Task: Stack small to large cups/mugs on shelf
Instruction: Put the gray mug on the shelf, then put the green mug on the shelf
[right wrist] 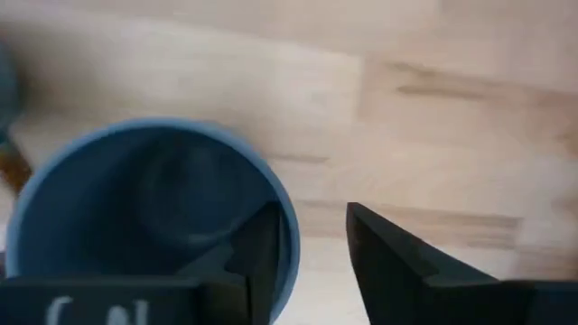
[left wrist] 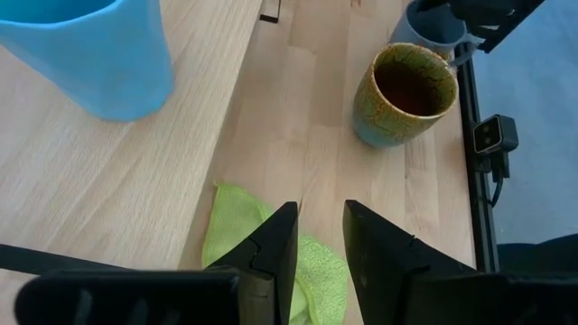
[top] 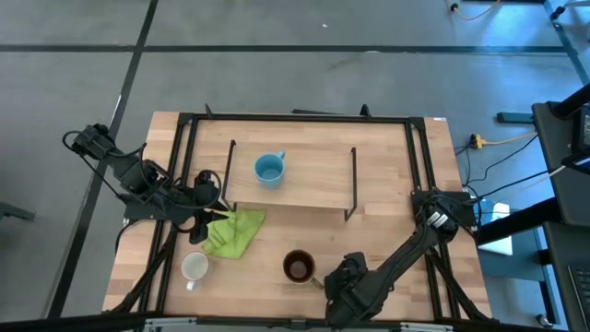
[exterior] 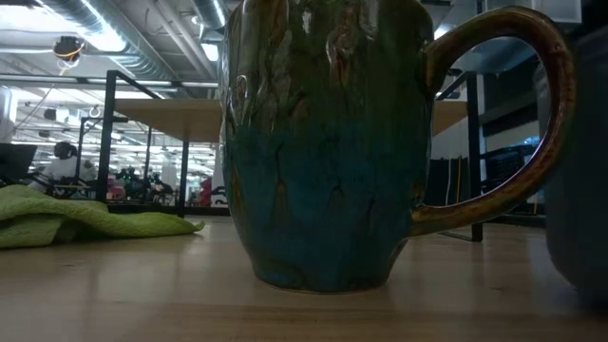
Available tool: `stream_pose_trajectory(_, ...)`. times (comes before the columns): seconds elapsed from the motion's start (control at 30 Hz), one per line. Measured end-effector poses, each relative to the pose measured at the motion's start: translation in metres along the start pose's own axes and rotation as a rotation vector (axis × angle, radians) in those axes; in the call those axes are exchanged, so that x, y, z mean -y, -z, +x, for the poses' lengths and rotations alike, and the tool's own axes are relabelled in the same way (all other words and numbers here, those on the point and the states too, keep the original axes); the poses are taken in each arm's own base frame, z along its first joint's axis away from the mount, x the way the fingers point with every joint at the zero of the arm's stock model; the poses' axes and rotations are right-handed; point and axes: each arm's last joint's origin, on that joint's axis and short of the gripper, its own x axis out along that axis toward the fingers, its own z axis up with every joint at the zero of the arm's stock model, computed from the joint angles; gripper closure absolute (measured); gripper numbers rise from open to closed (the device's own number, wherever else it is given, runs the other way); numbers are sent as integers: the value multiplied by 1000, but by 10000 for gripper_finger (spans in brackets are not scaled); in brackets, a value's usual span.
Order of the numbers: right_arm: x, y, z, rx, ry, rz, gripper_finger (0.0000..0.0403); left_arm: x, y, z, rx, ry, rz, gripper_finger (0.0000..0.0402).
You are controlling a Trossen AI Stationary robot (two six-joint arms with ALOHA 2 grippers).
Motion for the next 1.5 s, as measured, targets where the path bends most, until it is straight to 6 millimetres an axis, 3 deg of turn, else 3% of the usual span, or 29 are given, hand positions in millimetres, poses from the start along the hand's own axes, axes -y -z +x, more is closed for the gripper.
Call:
stream_pose_trajectory(0.1,3,-3,-7,24,21,-1,261,0,0,0,0,0,0,315)
stream_pose_trajectory(0.43,6,-12,-27,88,-141,14,256,0,0,0,0,0,0,315)
stream_pose_trajectory(0.73,8,-46,-59,126,-283,1,256,7,1,13,-60,0,19,315)
stream_pose_trajectory(0.97,-29,-76,-59,119,-416,-112,255,17,2,33,-128,-30,54,315)
stream_pose_trajectory(1.07,-34,-84,-55,129,-402,-128,255,19,3,34,-134,-22,60,315)
stream_pose_trajectory(1.3,-36,-76,-39,61,-389,-141,255,23,6,30,-121,-5,70,315)
stream_pose_trajectory(1.5,-44,-72,-37,45,-443,-133,255,23,6,30,-111,-17,73,315)
